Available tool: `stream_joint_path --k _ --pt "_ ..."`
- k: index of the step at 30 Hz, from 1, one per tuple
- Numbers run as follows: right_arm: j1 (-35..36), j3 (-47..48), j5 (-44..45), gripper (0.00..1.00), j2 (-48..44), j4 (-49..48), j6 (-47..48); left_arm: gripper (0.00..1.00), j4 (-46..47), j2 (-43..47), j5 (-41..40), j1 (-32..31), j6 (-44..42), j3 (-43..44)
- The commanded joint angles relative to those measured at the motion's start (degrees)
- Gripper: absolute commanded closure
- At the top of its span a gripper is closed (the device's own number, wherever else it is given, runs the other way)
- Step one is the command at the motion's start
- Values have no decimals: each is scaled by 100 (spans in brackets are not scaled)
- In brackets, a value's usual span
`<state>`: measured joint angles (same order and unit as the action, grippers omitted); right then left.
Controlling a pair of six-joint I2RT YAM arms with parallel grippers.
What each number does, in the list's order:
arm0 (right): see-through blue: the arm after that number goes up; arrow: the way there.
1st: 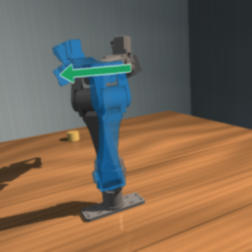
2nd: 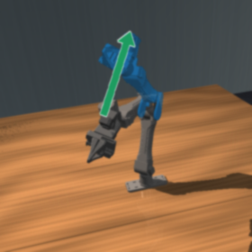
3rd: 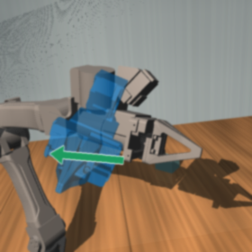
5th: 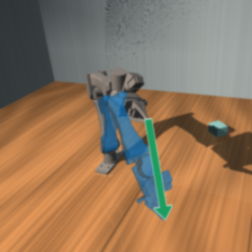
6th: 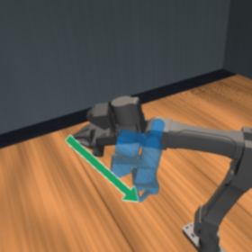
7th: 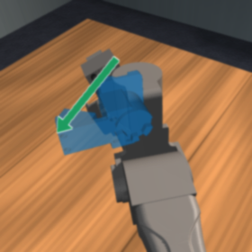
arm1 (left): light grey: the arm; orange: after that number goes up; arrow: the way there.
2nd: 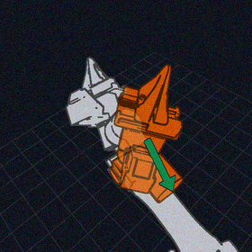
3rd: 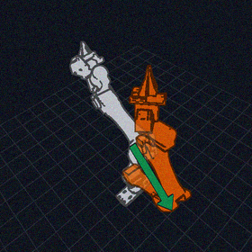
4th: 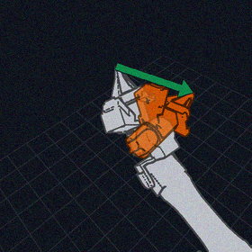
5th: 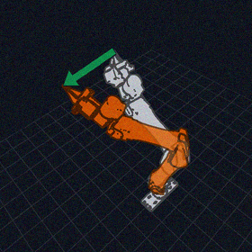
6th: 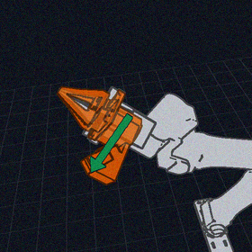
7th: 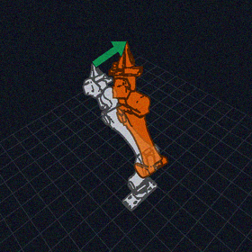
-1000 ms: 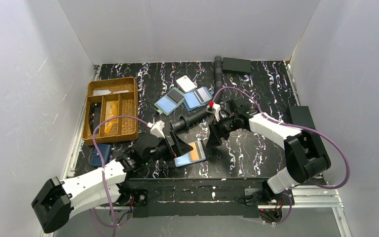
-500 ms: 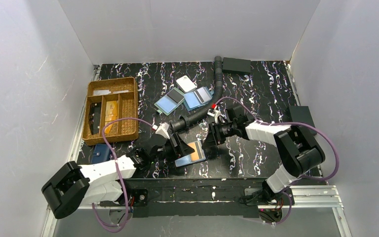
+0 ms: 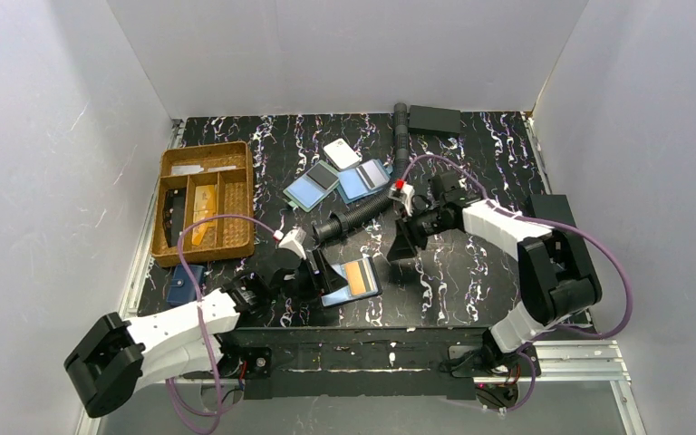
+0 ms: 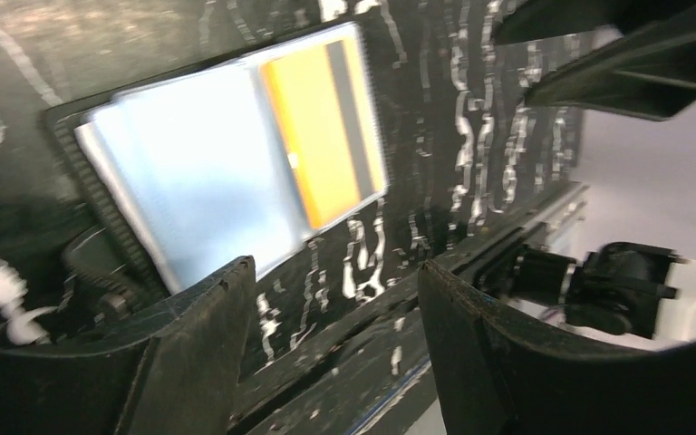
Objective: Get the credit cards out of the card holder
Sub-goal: Reset both arms
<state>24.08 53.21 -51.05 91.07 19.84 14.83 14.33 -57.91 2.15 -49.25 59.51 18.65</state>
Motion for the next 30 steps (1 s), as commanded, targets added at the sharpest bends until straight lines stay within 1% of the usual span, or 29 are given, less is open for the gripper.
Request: stream_joint_path --k 1,5,6,7,9,10,13,15,16,17,20,21,23,25,28,30 --pt "-503 328 2 47 -536 1436 1753 35 -2319 524 -702 -23 -541 546" --pt "-1200 199 412 43 -1139 1388 1874 33 -3752 1085 -1176 -23 -947 987" --pt "-1377 139 484 41 -1305 1273 1821 30 -4012 1264 -1295 -17 -1055 1101" --pt "-1543 80 554 38 -1462 1187 1752 24 -4263 1430 -1403 -10 -1173 1210" --pt "-1800 -41 728 32 -1753 985 1594 8 -4604 1822 -1588 2 -1455 1452" --pt "-1901 -85 850 27 -1887 891 1490 2 -4702 2007 -1656 14 -1638 1567" --pt "-2165 -86 1140 14 -2227 804 1237 2 -4959 2475 -1766 150 -2203 2002" --pt "-2328 53 1364 6 -2419 879 1059 2 -5146 2630 -1733 424 -2509 2305" --pt "-2344 153 1502 3 -2479 906 946 2 -5196 2669 -1625 603 -2650 2437" --pt "-2514 272 1659 2 -2541 913 776 2 -5218 2678 -1460 850 -2802 2537" --pt "-2680 767 2355 2 -2686 843 -24 2 -5105 2552 -330 1785 -3005 2673" --pt "-2706 934 2577 2 -2721 849 -309 2 -5046 2481 154 2094 -3007 2674" --pt "-2715 1314 2973 2 -2791 992 -745 2 -4957 2346 804 2583 -2957 2725" --pt "-2715 1696 3223 2 -2884 1150 -1156 2 -4968 2281 1065 2808 -2928 2891" --pt "-2715 2112 3537 2 -3151 1237 -1571 2 -5113 2243 1081 2840 -3018 3331" --pt "-2715 2404 3535 2 -3353 1290 -1664 2 -5242 2224 1095 2840 -3066 3688"
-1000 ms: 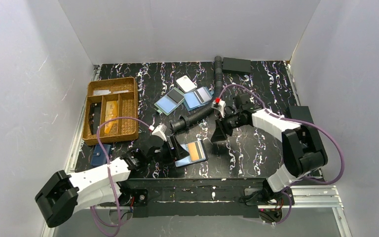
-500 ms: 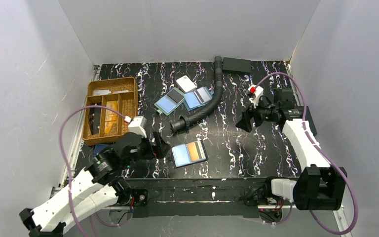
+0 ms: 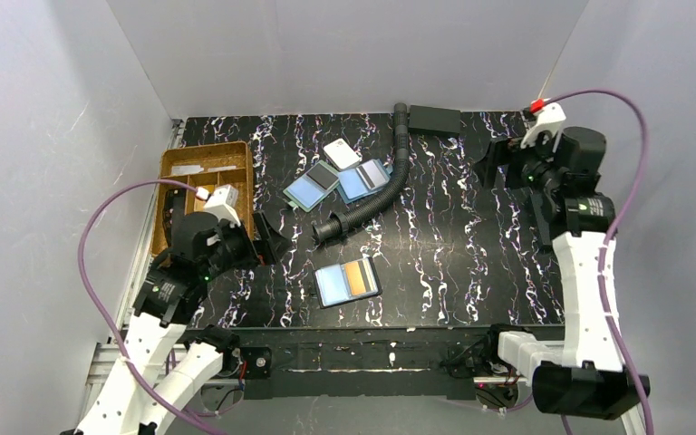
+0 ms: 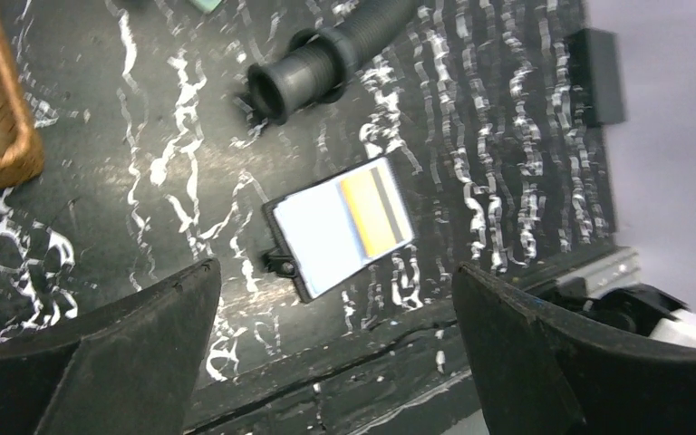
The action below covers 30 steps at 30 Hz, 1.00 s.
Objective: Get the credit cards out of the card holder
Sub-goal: Reset both arms
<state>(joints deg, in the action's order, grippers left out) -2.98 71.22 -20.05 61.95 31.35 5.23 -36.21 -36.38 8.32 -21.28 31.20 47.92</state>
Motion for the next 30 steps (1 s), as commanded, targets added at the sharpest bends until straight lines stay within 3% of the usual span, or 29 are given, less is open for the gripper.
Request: stream_joint_path --k 1,7,30 --pt "-9 732 437 2 -507 153 -746 2 -232 63 512 44 -225 886" --pt "-110 1446 478 2 -536 420 -992 2 -316 226 654 45 4 1322" --pt "-731 1744 -678 2 -1081 460 -1428 2 -1348 565 379 43 40 2319"
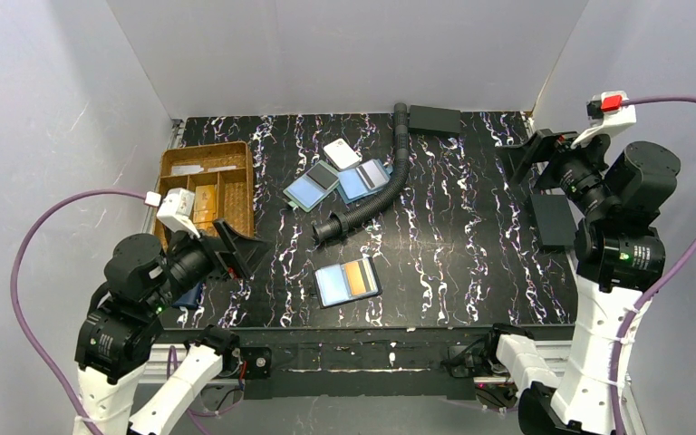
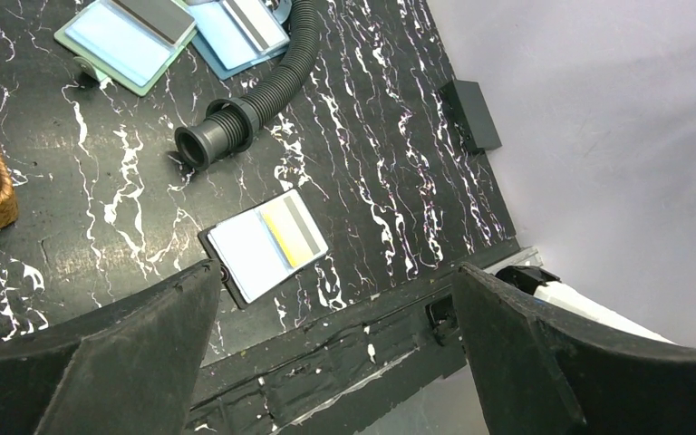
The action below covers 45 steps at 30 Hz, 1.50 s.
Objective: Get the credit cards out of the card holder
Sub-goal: Reset both arms
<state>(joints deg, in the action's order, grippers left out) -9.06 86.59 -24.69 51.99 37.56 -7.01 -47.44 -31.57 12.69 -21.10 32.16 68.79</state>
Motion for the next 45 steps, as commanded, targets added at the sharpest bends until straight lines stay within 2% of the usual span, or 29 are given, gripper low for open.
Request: stream_joint_path --k 1,45 --pt "-144 191 -239 2 -103 -167 -205 2 -243 110 -55 23 -60 239" --pt "-258 -180 -392 2 -277 -203 -75 2 -553 591 -249 27 -96 -70"
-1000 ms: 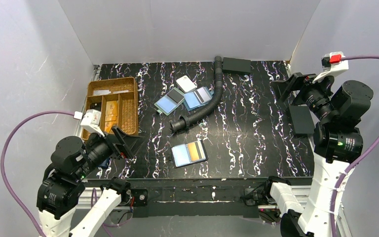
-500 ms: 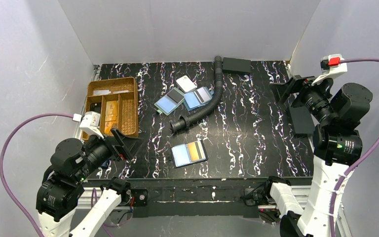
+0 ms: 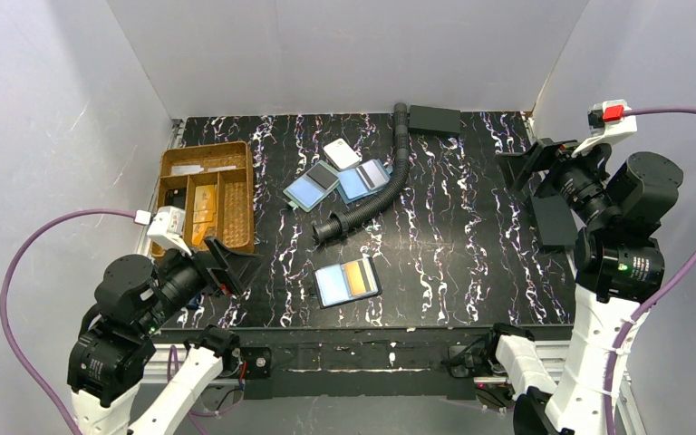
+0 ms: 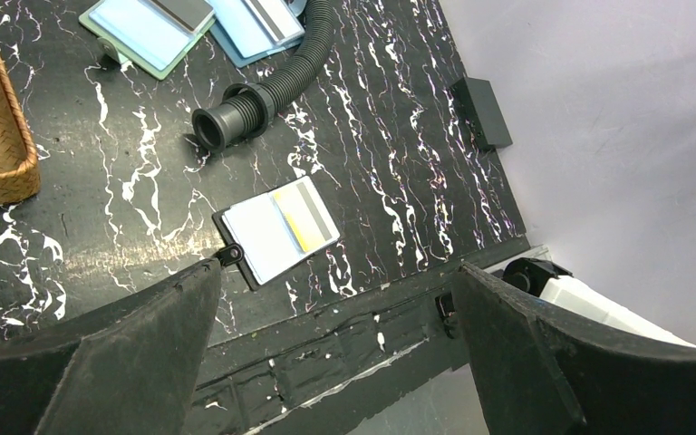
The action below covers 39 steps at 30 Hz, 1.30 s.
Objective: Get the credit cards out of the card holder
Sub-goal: Reset both arms
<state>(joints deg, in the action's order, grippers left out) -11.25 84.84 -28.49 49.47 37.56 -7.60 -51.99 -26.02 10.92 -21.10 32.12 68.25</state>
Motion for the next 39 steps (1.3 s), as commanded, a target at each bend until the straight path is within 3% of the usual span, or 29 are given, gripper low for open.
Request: stream_joint_path --k 1,39 --pt "-36 -8 -16 2 -27 -201 -21 2 -96 36 -72 23 -94 -18" --pt "-45 -28 -34 2 -1 -234 -91 2 -160 47 -160 25 -162 -35"
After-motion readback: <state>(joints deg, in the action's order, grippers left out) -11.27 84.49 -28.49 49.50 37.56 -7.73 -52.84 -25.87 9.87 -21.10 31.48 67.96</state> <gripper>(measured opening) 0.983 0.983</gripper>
